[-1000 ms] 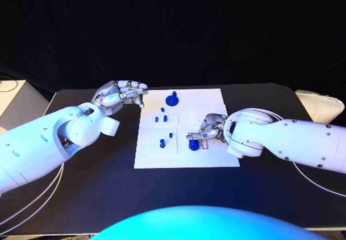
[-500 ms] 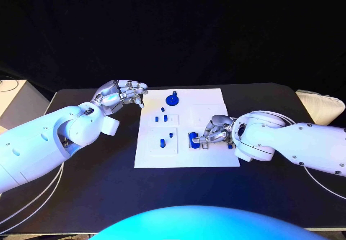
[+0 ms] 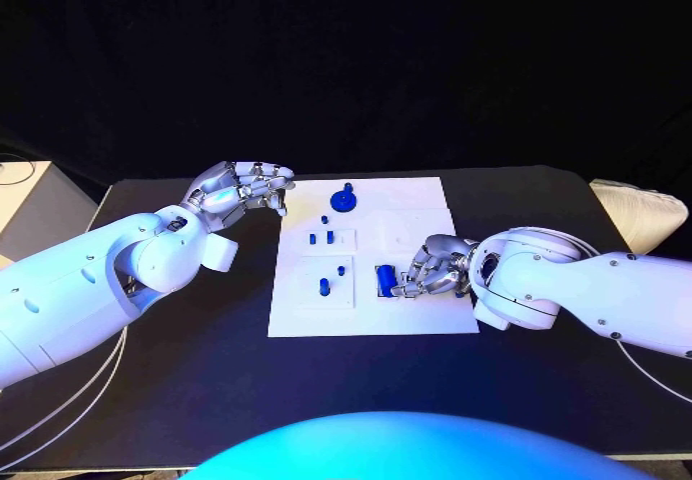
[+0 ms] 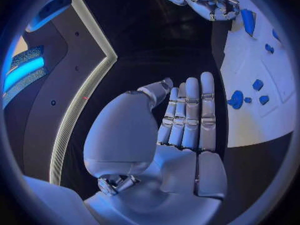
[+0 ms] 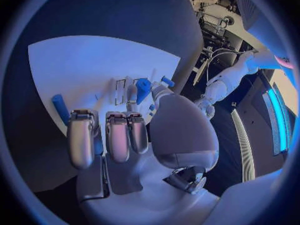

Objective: Assemble the parts on the task board

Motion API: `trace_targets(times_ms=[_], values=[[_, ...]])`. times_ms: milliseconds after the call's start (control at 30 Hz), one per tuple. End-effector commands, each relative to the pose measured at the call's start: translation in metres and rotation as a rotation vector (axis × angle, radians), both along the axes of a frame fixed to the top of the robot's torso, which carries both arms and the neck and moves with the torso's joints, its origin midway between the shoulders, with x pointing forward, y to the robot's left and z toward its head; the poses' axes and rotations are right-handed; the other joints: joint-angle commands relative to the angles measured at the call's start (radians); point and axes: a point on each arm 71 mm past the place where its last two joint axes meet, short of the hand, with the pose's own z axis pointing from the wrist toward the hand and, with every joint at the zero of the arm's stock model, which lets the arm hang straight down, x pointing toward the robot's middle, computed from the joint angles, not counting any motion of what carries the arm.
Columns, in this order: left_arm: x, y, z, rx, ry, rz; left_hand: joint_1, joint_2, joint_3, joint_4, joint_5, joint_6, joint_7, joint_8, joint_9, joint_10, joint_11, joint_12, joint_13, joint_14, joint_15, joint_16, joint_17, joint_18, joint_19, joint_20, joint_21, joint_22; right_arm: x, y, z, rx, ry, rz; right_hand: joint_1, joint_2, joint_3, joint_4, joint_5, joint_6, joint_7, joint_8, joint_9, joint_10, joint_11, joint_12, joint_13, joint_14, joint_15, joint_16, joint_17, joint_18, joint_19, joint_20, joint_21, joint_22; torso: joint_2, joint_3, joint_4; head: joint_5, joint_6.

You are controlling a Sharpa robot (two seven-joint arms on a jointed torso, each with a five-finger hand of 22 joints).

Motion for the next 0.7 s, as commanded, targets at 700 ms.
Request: trace_targets(times_ms=[700], values=[[-0.001,-0.003,0.0,-0.008,0.0,-0.025,0.001,0.005,0.001,0.008,0.004,0.001,0.006,-0.006,-0.001,0.006,0.004,-0.005,0.002,-0.007,0.002,0.006,0.004,0.013,0.003,0.001,-0.007,-0.001,0.004,0.006,-0.013,-0.032,0.008,-0.009,-0.01,0.027,0.031,0.009,0.043,0.009,-0.011,0.011,-0.002,0.101,-0.011,0.008,0.258,0.091,-0.011,0.008,0.199,-0.01,0.096,-0.006,0.011,0.225,0.0,-0.001,0.0002,0.002,0.0]])
